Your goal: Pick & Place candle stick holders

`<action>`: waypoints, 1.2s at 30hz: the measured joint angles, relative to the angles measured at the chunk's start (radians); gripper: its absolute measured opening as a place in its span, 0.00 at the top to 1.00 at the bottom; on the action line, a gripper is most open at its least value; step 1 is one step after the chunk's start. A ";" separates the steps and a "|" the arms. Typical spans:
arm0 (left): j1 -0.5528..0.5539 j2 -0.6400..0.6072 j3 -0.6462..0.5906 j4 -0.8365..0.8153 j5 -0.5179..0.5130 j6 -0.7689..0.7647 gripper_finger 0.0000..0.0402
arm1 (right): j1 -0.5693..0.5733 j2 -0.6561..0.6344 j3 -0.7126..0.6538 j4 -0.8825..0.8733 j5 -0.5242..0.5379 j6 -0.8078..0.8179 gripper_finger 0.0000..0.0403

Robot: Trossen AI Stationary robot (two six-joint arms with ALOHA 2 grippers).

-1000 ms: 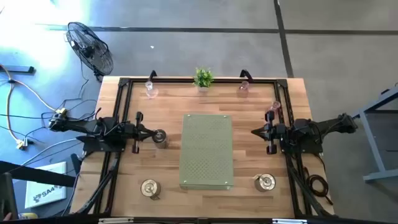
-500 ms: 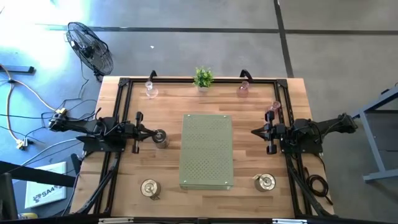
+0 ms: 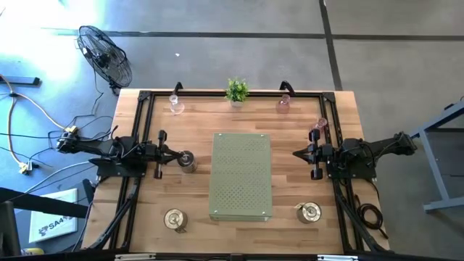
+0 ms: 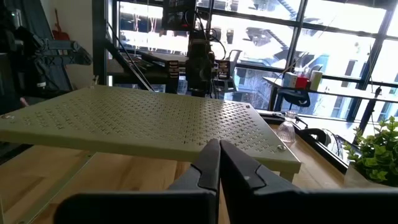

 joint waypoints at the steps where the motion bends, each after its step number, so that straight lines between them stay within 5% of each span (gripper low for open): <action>1: 0.000 0.000 0.000 0.000 0.000 0.000 1.00 | 0.000 0.000 0.000 0.000 0.000 0.000 1.00; 36: 0.000 0.000 0.000 -0.001 0.014 -0.002 1.00 | 0.000 0.000 0.000 0.000 0.000 0.000 0.99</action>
